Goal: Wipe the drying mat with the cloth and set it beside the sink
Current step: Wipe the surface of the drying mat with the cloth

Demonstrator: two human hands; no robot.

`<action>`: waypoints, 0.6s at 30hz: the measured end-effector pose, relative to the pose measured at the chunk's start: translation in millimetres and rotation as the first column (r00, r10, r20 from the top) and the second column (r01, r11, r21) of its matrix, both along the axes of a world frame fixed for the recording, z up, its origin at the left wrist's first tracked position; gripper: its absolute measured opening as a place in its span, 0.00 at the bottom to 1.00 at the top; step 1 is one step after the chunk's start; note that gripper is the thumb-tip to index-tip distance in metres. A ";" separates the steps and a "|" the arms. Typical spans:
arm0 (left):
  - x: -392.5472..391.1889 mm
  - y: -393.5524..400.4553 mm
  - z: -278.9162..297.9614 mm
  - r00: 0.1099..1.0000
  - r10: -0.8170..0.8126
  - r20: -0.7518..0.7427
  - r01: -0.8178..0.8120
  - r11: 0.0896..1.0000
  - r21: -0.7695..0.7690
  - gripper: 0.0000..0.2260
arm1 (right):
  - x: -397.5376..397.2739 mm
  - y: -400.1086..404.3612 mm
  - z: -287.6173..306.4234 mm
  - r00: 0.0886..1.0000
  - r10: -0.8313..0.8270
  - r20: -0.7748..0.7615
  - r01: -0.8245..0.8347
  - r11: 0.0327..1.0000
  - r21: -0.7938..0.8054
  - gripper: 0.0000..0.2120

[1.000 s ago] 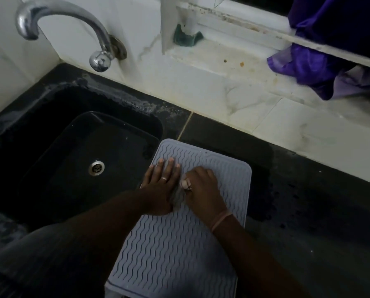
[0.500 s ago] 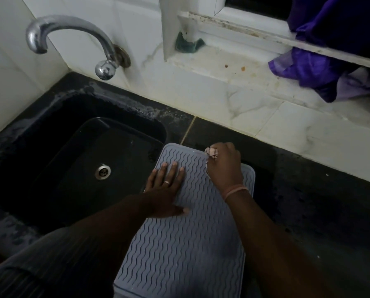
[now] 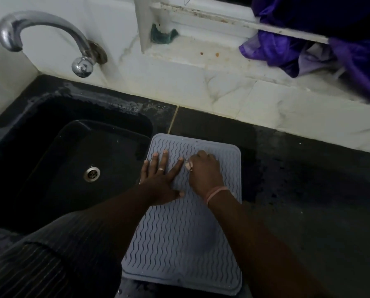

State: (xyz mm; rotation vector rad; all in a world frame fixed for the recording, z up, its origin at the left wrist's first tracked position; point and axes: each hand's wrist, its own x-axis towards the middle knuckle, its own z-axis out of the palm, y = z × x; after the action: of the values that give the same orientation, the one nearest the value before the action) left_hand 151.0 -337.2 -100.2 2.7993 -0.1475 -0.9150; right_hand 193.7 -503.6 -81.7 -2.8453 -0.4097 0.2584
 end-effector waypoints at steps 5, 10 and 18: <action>2.4 4.1 -2.5 1.000 -0.023 0.001 0.023 0.998 -0.051 0.50 | -68.0 -6.9 -15.4 1.000 -0.027 0.011 0.026 0.995 0.091 0.08; 11.3 8.4 2.4 0.998 -0.056 -0.036 0.054 0.998 -0.044 0.41 | -126.6 -12.9 -24.6 0.999 -0.041 -0.024 0.044 0.991 0.129 0.09; 18.0 7.8 29.9 0.992 -0.092 0.088 0.086 0.994 0.072 0.45 | -35.9 -7.3 5.2 0.964 -0.255 -0.081 0.268 0.918 0.292 0.03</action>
State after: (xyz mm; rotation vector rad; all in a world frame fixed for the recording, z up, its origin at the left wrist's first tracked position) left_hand 169.0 -329.3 -70.4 2.9202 -0.2610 -0.8260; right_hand 157.8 -510.9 -76.6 -2.5505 -0.0487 0.1830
